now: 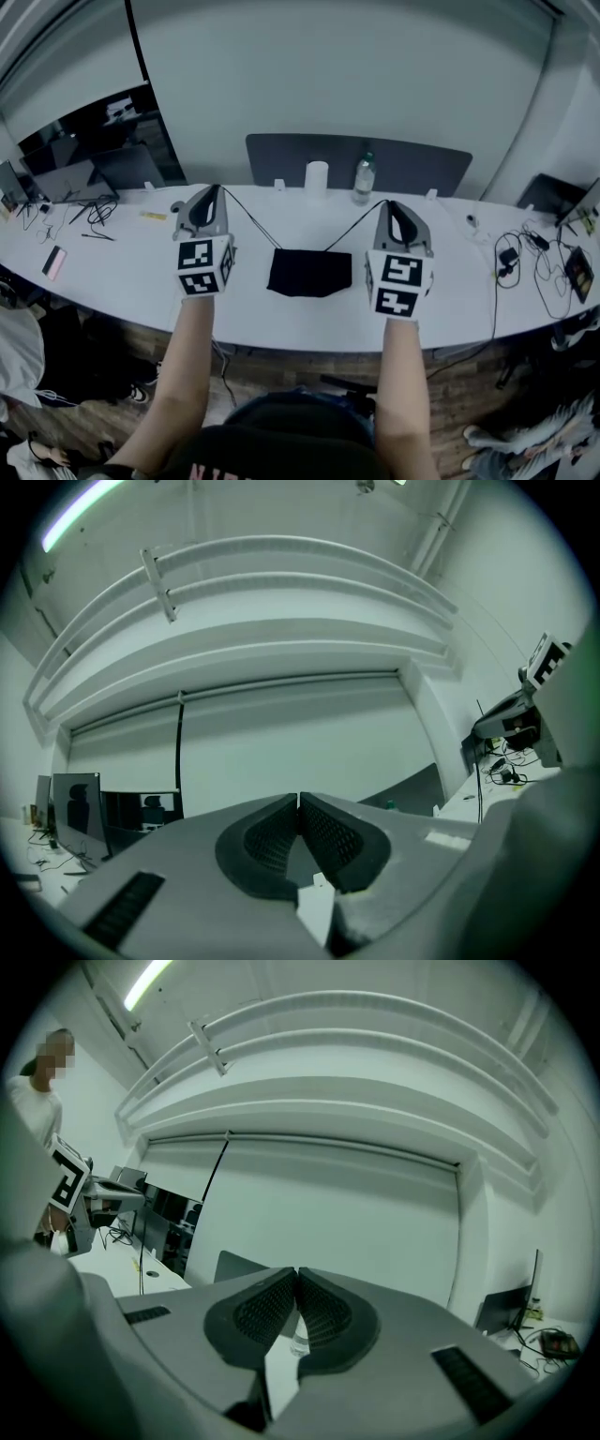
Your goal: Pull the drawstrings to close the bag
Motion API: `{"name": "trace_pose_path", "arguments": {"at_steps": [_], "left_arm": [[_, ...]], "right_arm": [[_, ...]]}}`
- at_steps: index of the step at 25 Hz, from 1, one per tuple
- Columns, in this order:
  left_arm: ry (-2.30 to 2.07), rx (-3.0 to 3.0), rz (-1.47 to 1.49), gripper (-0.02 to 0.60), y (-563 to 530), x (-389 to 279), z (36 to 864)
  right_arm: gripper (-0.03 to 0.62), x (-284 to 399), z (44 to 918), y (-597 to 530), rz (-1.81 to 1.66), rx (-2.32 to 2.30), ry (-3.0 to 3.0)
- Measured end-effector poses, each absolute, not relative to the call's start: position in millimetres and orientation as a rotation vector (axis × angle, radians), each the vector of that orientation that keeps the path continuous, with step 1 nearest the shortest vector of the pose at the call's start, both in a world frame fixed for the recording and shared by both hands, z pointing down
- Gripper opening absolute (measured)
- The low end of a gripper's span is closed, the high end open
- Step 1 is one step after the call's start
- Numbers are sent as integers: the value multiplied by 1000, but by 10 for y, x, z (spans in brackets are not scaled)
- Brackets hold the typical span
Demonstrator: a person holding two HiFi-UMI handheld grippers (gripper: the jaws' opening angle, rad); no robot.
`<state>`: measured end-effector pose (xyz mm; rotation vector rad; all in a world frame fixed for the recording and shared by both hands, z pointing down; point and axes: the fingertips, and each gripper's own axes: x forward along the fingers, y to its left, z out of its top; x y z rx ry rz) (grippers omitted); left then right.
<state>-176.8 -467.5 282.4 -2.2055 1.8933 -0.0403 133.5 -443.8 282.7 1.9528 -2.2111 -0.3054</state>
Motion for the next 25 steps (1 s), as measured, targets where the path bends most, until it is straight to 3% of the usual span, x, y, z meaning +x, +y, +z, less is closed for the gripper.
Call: {"name": "trace_pose_path", "arguments": {"at_steps": [25], "left_arm": [[1773, -2164, 125, 8, -4362, -1643, 2520]], "right_arm": [[6, 1083, 2611, -4215, -502, 1928, -2311]]}}
